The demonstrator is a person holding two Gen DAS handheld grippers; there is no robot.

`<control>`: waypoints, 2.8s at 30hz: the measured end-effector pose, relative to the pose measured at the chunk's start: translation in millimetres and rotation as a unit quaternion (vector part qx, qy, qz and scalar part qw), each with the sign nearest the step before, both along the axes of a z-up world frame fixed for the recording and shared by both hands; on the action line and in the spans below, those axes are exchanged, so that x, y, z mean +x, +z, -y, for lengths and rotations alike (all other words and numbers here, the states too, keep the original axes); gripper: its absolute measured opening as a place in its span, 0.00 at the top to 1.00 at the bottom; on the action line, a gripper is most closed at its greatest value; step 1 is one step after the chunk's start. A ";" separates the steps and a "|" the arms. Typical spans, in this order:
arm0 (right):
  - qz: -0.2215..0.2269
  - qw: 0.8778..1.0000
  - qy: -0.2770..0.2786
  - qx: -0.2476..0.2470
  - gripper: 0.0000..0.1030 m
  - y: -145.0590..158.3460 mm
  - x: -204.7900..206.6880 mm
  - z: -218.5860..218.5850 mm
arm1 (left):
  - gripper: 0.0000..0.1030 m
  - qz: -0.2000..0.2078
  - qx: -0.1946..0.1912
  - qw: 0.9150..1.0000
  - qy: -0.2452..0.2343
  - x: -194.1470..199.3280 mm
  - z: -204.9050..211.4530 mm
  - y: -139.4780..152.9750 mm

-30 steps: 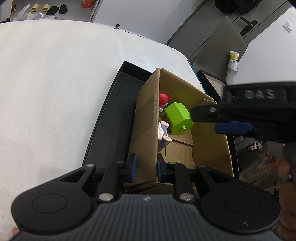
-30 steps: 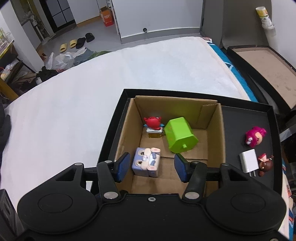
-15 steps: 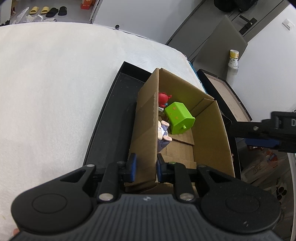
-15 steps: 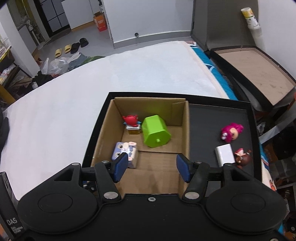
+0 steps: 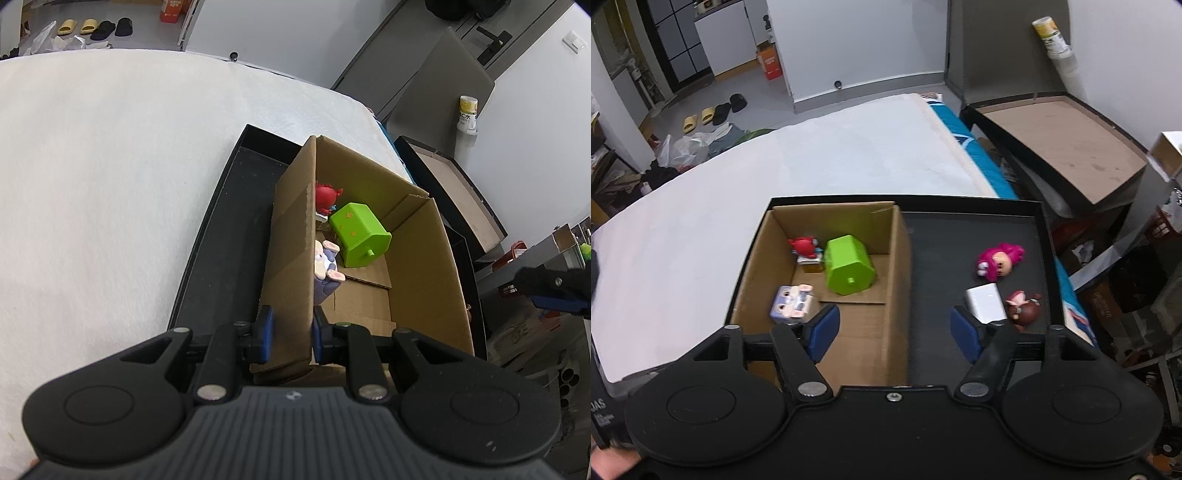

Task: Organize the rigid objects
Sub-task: 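Move the right gripper back over the tray to the white charger, then grasp the white charger plug with the right gripper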

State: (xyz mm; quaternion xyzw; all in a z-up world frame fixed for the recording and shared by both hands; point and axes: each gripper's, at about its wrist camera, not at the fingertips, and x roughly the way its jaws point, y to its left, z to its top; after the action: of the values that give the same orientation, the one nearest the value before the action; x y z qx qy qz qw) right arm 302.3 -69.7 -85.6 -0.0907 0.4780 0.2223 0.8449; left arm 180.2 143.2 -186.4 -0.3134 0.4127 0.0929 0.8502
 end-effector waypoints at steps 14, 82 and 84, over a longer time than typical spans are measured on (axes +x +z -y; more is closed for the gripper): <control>-0.011 0.999 -0.035 0.005 0.35 -18.6 14.8 48.0 | 0.81 -0.005 0.008 1.000 0.001 2.8 4.1 0.4; -0.059 0.997 -0.015 -0.053 0.64 -102.2 76.1 40.5 | 0.79 -0.017 0.006 1.000 0.016 9.8 2.6 -3.5; -0.057 0.997 -0.019 -0.048 0.64 -93.7 73.7 40.6 | 0.79 -0.017 0.009 1.000 0.015 9.5 3.5 -3.3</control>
State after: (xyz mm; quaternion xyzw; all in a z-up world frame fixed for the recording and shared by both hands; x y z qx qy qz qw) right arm 376.1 -110.2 -179.2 -0.1095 0.5370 0.1881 0.8150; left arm 189.7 139.7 -189.8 -0.3102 0.4212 0.1152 0.8445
